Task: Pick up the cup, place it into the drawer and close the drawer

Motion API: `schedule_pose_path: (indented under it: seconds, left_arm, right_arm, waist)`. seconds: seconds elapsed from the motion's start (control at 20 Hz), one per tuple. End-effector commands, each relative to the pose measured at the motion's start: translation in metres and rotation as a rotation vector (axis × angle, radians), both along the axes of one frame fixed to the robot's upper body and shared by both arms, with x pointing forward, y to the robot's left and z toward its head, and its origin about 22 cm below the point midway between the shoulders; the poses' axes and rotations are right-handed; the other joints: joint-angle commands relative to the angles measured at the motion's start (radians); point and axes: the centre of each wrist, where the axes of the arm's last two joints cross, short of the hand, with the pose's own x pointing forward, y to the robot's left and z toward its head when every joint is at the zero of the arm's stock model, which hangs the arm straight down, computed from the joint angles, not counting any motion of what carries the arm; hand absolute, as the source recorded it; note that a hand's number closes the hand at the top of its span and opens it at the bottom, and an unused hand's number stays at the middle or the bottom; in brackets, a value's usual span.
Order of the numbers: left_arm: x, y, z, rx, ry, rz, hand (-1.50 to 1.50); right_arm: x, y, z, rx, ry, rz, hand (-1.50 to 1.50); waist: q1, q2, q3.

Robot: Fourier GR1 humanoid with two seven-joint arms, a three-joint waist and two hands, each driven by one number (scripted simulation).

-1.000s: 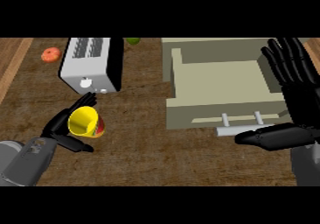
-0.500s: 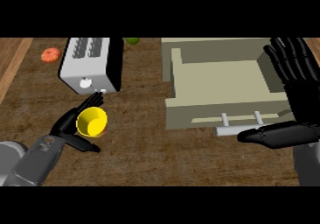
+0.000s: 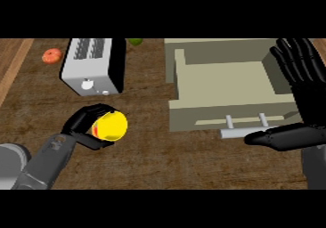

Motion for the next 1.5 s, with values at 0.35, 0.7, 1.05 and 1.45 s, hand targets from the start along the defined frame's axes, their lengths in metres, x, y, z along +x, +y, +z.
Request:
schedule_pose_path:
  seconds: [0.35, 0.7, 1.05, 1.45]
  left_arm:
    - [-0.039, 0.014, -0.031, -0.004, -0.277, 0.66, 1.5]
    - [-0.023, -0.003, -0.022, -0.304, -0.383, 0.688, 1.5]
    - [0.043, -0.061, 0.046, -0.305, -0.416, 0.493, 1.5]
    - [0.076, -0.147, 0.134, -0.286, -0.441, 0.358, 1.5]
  right_arm:
    - [-0.004, -0.013, -0.006, -0.012, 0.019, -0.052, -1.5]
    - [-0.013, -0.019, 0.003, -0.023, 0.019, -0.028, -1.5]
    - [-0.006, -0.021, 0.003, -0.018, 0.039, -0.079, -1.5]
    - [-0.007, -0.025, -0.008, -0.003, 0.017, -0.102, -1.5]
  waist:
    - [0.06, -0.017, 0.001]
    - [0.035, -0.018, 0.002]
    - [0.063, -0.029, 0.005]
    - [0.064, -0.03, 0.006]
